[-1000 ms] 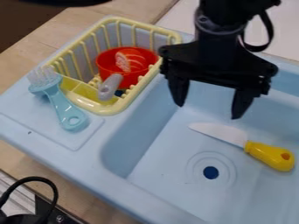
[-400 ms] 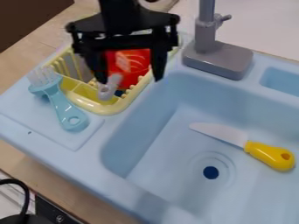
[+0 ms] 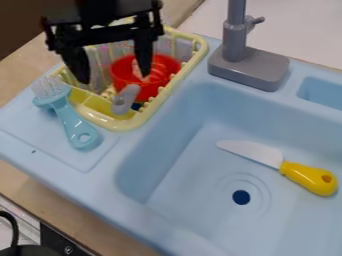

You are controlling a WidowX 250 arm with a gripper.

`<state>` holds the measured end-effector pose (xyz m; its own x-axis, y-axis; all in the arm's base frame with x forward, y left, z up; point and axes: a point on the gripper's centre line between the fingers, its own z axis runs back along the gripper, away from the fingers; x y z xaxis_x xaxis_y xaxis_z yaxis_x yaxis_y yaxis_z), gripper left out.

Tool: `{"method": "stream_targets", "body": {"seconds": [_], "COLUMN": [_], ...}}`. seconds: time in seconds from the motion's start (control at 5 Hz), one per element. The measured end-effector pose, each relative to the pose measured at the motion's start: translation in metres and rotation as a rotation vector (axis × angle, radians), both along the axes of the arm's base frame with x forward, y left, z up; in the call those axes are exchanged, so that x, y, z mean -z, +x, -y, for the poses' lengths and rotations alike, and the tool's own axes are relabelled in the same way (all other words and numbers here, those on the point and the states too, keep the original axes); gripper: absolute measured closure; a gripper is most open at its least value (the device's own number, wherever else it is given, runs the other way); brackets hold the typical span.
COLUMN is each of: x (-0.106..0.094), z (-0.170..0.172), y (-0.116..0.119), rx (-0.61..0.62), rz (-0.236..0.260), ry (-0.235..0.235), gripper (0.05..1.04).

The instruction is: Transfered the red pot in the sink

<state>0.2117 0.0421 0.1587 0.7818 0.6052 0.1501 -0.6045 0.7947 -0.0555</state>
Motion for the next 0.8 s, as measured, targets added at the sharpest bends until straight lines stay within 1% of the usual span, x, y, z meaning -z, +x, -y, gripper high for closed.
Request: {"method": "stream_targets", "body": {"seconds": [0.2,0.4,0.6,0.8], "x": [0.010,0.016,0.025,0.034], "z": [-0.003,-0.001,0.002,0.003], "y": [-0.001,-0.001,-0.004,-0.006], "rx": [0.000,0.012,0.025,0.015], "rz": [-0.025,-0.028,-0.045,-0.067], "ry": [-0.009,-0.019,-0.037,-0.044], "gripper": [0.083,0.083,0.083,0.083]}}
